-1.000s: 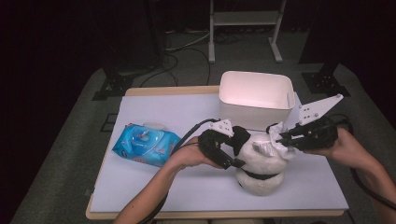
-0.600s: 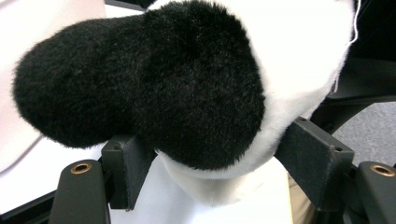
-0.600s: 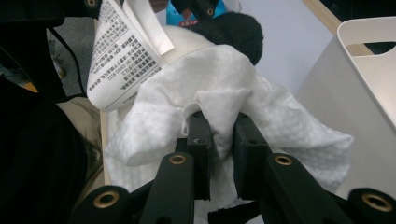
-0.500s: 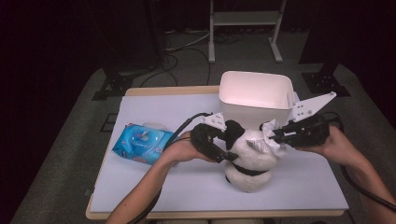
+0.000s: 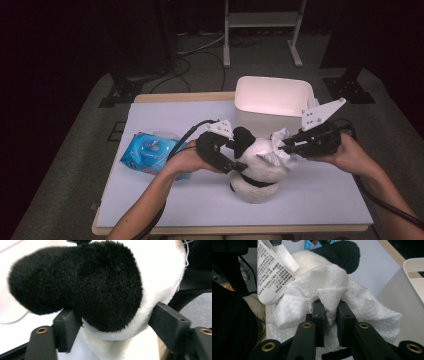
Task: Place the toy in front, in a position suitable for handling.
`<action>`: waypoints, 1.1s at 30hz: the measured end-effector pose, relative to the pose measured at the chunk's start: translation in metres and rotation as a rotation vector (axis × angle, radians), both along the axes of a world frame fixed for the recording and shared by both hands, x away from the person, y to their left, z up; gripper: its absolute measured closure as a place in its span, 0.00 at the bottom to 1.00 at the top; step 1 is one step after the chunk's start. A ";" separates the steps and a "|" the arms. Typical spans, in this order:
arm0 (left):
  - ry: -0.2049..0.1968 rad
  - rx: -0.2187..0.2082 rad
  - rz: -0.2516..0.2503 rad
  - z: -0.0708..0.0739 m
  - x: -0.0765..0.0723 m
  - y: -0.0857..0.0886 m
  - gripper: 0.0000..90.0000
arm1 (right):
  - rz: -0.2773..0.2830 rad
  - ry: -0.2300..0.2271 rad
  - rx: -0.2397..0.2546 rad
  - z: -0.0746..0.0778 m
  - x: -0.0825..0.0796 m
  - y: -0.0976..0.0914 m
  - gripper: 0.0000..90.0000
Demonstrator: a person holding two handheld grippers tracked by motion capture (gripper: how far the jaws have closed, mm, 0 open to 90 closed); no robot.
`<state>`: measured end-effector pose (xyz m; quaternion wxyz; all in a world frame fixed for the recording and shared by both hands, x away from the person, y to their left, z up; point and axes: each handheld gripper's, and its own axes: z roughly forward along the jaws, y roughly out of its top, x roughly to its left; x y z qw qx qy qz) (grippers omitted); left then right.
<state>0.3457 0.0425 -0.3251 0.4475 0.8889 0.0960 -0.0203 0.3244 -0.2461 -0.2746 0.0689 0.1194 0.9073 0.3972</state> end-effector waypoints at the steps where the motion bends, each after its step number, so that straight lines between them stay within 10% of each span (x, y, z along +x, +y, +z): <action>1: 0.016 0.001 -0.005 -0.003 0.000 -0.002 0.22 | 0.001 0.003 0.002 -0.001 -0.001 -0.001 0.87; 19: -0.069 -0.013 -0.069 0.013 -0.003 -0.007 0.40 | -0.003 -0.031 0.001 0.008 -0.010 -0.006 0.86; 33: -0.051 -0.031 -0.084 0.002 -0.004 0.002 0.44 | 0.022 -0.033 -0.015 0.008 -0.004 0.011 0.85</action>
